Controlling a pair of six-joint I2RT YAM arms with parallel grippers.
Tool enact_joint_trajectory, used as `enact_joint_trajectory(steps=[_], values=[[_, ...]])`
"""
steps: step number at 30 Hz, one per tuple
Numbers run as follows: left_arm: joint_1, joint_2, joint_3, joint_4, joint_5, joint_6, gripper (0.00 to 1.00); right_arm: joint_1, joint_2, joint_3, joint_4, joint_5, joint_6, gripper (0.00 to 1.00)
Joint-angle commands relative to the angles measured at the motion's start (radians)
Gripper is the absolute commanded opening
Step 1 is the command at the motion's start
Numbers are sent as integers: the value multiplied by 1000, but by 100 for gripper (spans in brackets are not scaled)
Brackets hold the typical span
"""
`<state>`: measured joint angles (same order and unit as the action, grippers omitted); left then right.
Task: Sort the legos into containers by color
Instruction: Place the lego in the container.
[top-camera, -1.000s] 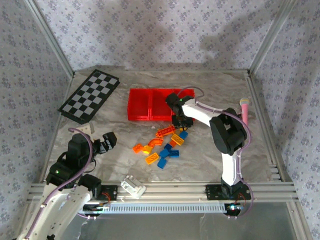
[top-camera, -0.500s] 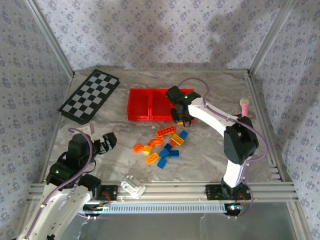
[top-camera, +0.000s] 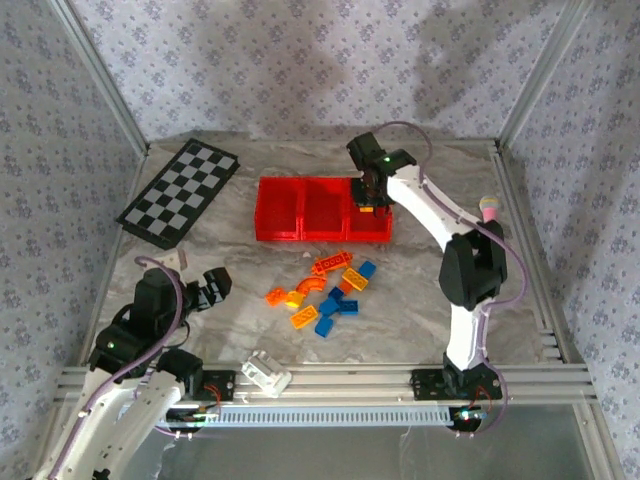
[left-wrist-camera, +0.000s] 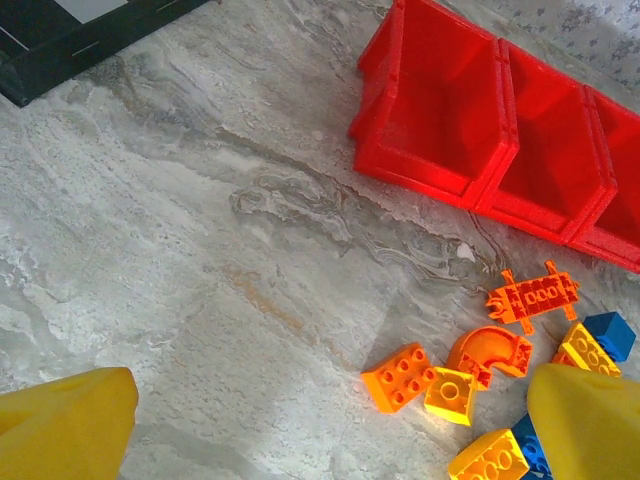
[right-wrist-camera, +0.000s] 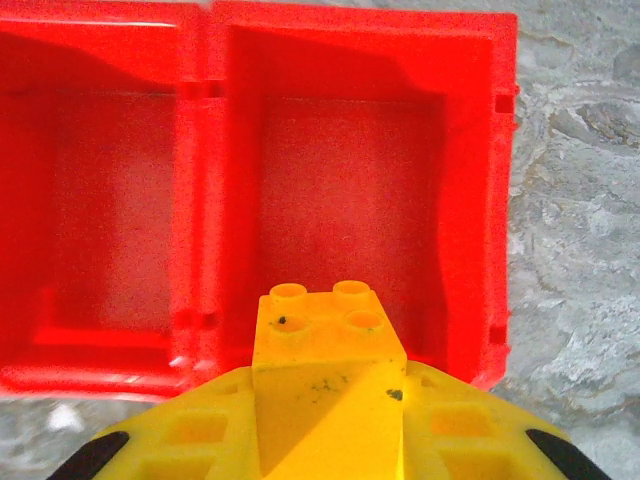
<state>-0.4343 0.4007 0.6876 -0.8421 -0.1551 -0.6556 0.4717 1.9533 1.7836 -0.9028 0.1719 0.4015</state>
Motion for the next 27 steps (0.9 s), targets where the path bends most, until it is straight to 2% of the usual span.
enact_joint_trajectory(steps=[1, 12, 21, 24, 27], values=[[-9, -7, 44, -25, -21, 17, 100, -28, 57, 42, -36, -35, -48, 27], [-9, 12, 52, -30, -35, 23, 100, -55, 182, 117, -34, -96, -58, 33], [-9, 33, 62, -48, -72, 30, 100, -53, 193, 124, -51, -84, 5, 49], [-9, 40, 67, -49, -69, 36, 100, -46, 170, 120, -74, -51, 57, 62], [-9, 34, 66, -45, -54, 38, 100, -27, 119, 94, -97, 22, 156, 65]])
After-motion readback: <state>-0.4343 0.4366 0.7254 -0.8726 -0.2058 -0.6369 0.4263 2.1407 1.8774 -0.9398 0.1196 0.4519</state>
